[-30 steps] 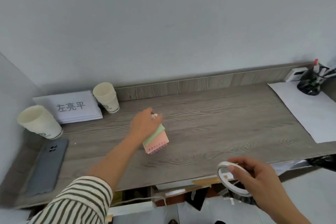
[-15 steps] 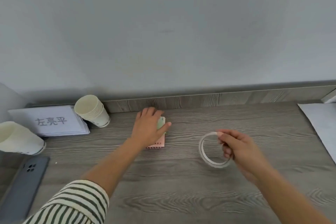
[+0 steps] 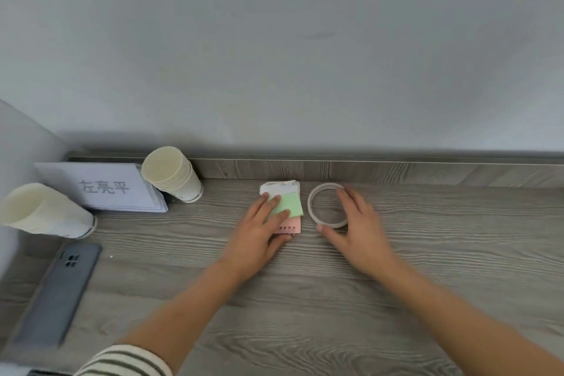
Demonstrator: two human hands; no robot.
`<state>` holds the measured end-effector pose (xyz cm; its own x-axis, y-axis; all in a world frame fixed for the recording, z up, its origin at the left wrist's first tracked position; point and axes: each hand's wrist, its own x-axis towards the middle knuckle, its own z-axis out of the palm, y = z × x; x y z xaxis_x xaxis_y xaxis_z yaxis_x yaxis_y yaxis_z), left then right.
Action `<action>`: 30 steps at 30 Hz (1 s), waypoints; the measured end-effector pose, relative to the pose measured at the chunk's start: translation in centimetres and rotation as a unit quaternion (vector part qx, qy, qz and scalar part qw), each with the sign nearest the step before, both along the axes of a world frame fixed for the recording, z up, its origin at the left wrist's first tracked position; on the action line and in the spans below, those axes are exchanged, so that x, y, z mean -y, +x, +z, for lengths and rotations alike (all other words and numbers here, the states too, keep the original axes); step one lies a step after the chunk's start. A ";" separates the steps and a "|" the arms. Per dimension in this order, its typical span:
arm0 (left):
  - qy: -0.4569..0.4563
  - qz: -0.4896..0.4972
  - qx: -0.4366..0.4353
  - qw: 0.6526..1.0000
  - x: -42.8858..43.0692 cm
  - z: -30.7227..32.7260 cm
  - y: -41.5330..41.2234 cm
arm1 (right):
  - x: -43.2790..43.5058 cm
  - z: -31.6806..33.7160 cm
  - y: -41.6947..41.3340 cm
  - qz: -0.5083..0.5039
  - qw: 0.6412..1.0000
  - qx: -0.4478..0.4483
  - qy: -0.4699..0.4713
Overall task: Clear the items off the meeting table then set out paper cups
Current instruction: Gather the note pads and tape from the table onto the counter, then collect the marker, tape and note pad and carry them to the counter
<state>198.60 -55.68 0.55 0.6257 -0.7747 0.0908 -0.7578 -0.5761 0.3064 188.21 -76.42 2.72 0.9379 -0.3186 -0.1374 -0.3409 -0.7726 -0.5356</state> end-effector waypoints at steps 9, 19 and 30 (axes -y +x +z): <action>-0.055 -0.068 0.025 0.996 0.1 -2.0 2.7 | -0.8 -1.9 0.9 -0.010 0.987 0.005 -0.163; 0.042 -0.044 0.014 0.998 0.3 0.9 1.3 | -2.7 0.7 -0.2 -0.024 0.989 -0.060 -0.135; 0.063 -0.142 -0.363 0.919 -0.2 7.0 -6.7 | -6.6 7.2 -18.4 -0.214 0.956 -0.044 0.193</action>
<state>191.88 -55.53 7.56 0.2563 -0.8924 -0.3713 -0.5052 -0.4512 0.7356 169.85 -69.84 9.93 0.7120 -0.5801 -0.3956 -0.6390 -0.3018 -0.7075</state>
